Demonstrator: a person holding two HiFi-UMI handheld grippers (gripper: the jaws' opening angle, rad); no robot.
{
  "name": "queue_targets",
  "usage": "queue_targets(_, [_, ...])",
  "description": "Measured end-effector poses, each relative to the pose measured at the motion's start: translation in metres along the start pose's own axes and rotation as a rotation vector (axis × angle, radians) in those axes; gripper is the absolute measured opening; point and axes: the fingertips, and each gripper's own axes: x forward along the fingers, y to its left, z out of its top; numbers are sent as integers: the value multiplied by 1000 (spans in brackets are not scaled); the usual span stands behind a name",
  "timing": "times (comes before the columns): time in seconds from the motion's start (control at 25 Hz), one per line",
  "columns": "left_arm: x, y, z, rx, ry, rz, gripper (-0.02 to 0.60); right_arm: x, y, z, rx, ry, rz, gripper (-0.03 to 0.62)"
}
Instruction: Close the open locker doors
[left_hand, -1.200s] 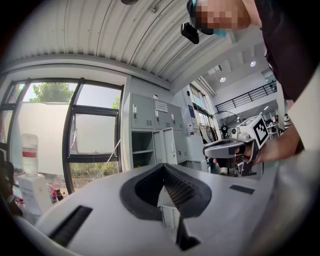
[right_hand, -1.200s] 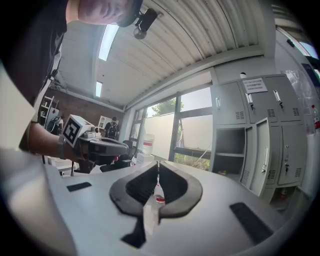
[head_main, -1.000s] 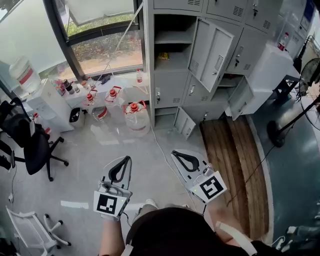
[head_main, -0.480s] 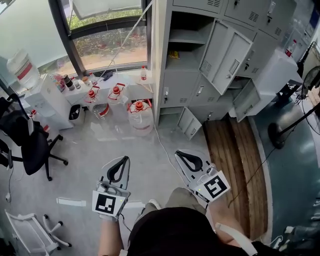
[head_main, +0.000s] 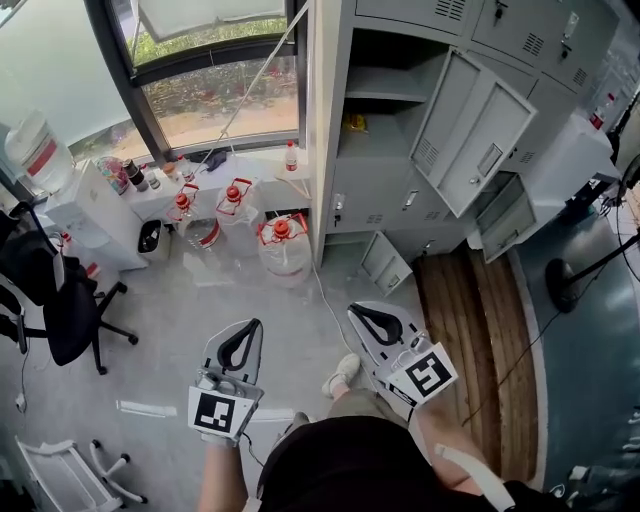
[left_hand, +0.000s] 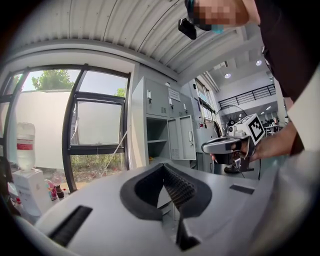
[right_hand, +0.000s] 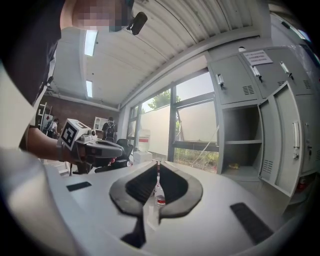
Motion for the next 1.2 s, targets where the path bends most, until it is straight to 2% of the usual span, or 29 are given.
queue_targets(0.32, [114,23,23,0,-11,-22,8,35,-107,10,7,-16,-32,25])
queue_targets(0.56, [203,21,36,9,-41,-86,8,40,-190,12,9,-23,-100,25])
queue_targets(0.92, [300,3,43,21,-49,-255,8,20,-275,8,22,-21,-279,25])
queue_targets(1.2, [363,-6,50,52,-64,-450,8,-1,-320,1,45,-1,-493,25])
